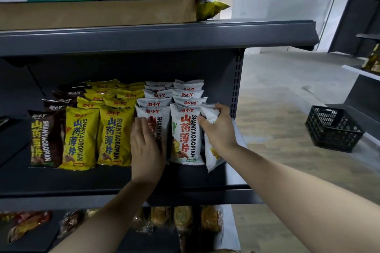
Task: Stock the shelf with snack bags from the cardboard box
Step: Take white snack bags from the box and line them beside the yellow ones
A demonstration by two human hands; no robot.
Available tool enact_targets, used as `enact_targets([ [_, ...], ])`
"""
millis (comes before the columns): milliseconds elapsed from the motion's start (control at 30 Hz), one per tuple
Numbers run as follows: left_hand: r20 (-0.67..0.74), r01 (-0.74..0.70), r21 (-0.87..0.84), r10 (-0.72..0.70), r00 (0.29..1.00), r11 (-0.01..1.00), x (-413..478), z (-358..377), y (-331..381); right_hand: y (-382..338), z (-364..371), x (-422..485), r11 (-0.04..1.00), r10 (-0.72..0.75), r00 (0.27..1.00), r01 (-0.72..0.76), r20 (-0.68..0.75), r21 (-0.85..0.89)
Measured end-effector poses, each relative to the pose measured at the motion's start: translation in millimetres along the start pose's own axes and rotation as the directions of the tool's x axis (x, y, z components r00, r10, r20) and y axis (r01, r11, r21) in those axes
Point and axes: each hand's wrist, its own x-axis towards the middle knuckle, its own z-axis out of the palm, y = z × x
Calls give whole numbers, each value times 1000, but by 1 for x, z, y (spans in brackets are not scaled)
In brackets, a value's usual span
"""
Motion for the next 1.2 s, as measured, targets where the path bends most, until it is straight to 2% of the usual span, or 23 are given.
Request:
enact_targets([
  [67, -26, -186, 30, 187, 982, 982, -9, -7, 16, -1, -6, -1, 1000, 10, 999, -9, -38, 29],
  [100, -14, -254, -16, 254, 967, 967, -13, -10, 26, -1, -9, -1, 999, 10, 998, -7, -62, 43],
  [167, 18, -338, -157, 345, 939, 928, -22, -14, 49, -4, -16, -1, 998, 22, 994, -15, -105, 59],
  [233, 83, -352, -236, 379, 922, 906, -28, -12, 77, -8, -23, 1, 997, 42, 990, -33, -132, 71],
  [267, 152, -310, -274, 359, 921, 910, -29, -8, 90, -10, -27, 3, 996, 44, 990, -34, -134, 80],
  [367, 398, -15, -399, 188, 898, 917, -22, 13, 120, -13, -36, 6, 991, 54, 997, -46, -57, 127],
  [400, 409, 31, -404, 150, 900, 914, -18, 21, 127, -14, -39, 7, 988, 57, 998, -54, -17, 145],
  [500, 308, 134, -515, 37, 951, 847, -9, 30, 143, -17, -58, 12, 974, 54, 988, -84, 147, 210],
  [567, 343, 251, -563, -53, 938, 787, -6, 31, 147, -13, -74, 19, 977, 65, 946, -125, 318, 172],
  [667, 313, 241, -591, -56, 948, 770, -2, 36, 148, 3, -92, 31, 982, 175, 811, -181, 558, -45],
  [733, 291, 216, -611, -38, 956, 762, 4, 43, 147, 19, -93, 39, 969, 226, 789, -240, 572, -52],
  [800, 294, 230, -607, -54, 954, 761, 13, 58, 144, 33, -87, 48, 960, 218, 839, -276, 498, 45],
  [833, 281, 226, -568, -71, 957, 791, 18, 68, 143, 36, -84, 52, 957, 212, 863, -278, 459, 82],
  [933, 208, 172, -291, -113, 972, 941, 30, 112, 136, 41, -71, 66, 965, 183, 904, -240, 385, 106],
  [967, 227, 182, -224, -131, 965, 957, 30, 123, 134, 44, -66, 72, 967, 177, 917, -229, 358, 109],
  [1067, 377, 246, -285, -127, 917, 927, 39, 144, 136, 51, -53, 91, 966, 169, 939, -218, 301, 138],
  [1100, 361, 238, -222, -146, 921, 946, 41, 147, 138, 54, -48, 97, 964, 171, 941, -221, 292, 149],
  [1133, 271, 200, -89, -170, 947, 976, 42, 156, 135, 57, -43, 101, 962, 171, 943, -222, 284, 161],
  [1200, 76, 177, 36, -179, 981, 984, 43, 168, 132, 62, -31, 109, 965, 163, 950, -210, 266, 159],
])
